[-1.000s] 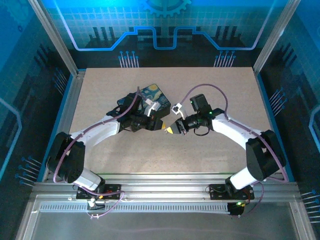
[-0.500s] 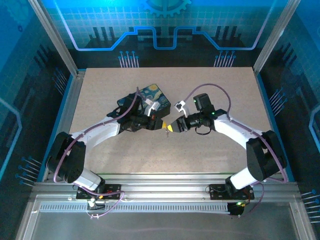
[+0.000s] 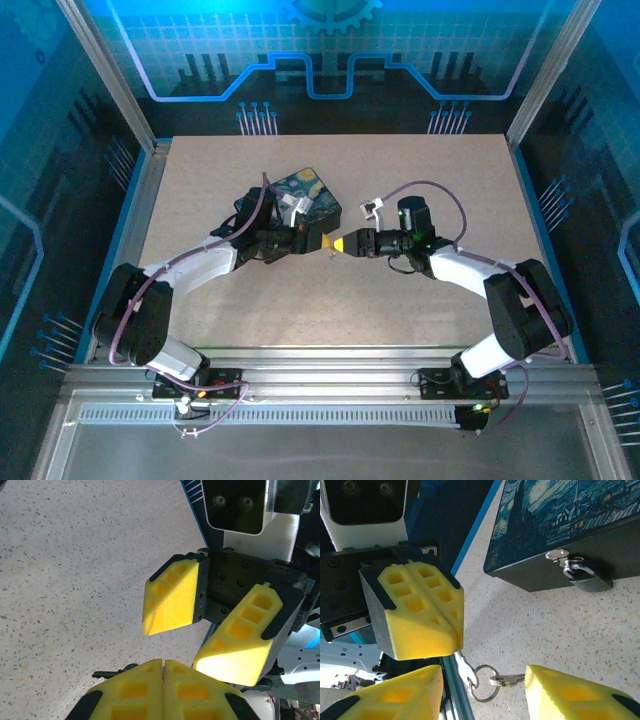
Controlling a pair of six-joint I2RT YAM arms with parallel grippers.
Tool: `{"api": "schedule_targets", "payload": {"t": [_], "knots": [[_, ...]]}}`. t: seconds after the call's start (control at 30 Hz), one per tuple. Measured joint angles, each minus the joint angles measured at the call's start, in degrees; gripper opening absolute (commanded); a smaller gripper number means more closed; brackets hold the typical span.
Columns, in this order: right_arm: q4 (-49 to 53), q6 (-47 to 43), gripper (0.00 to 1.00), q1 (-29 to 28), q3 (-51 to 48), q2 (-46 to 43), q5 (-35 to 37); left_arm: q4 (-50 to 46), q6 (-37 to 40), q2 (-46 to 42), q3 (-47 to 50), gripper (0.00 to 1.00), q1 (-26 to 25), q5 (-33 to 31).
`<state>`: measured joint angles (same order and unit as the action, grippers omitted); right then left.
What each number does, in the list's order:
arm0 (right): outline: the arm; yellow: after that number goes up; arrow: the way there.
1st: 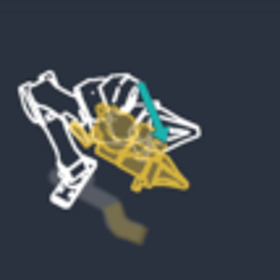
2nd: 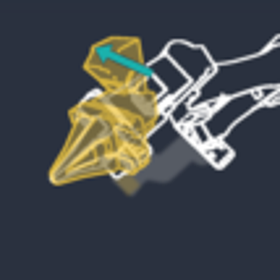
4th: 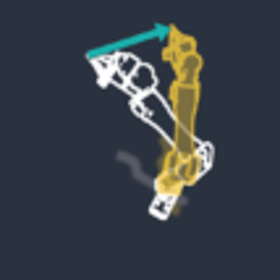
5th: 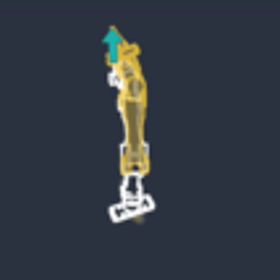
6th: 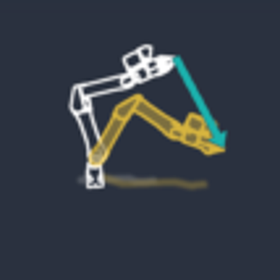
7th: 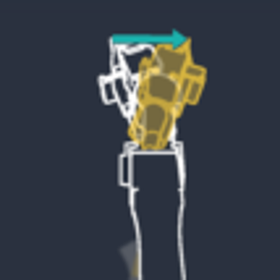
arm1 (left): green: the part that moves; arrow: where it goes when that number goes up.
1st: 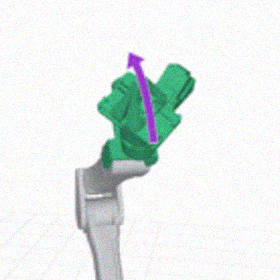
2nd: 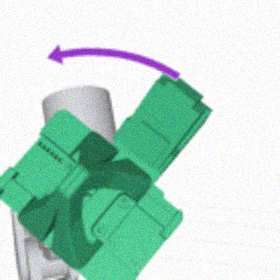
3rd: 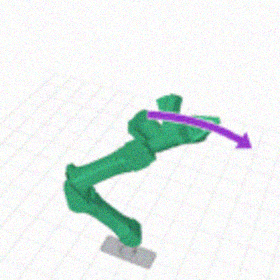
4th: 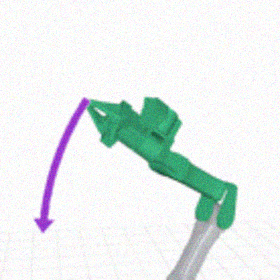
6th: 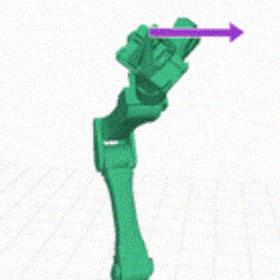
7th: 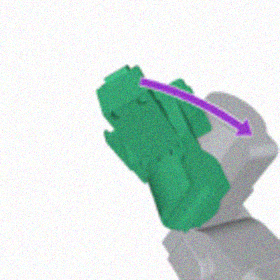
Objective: Unlock a padlock with a key
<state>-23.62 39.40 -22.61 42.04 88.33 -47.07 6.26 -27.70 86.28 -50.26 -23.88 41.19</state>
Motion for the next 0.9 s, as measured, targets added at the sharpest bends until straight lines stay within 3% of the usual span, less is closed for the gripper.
{"api": "schedule_targets", "payload": {"t": [0.9], "knots": [[-9.4,7.5,0.32,-2.5,0.0,3.8,0.2,6.6,-5.7,-0.3,0.9,0.0,1.3,-0.9]]}}
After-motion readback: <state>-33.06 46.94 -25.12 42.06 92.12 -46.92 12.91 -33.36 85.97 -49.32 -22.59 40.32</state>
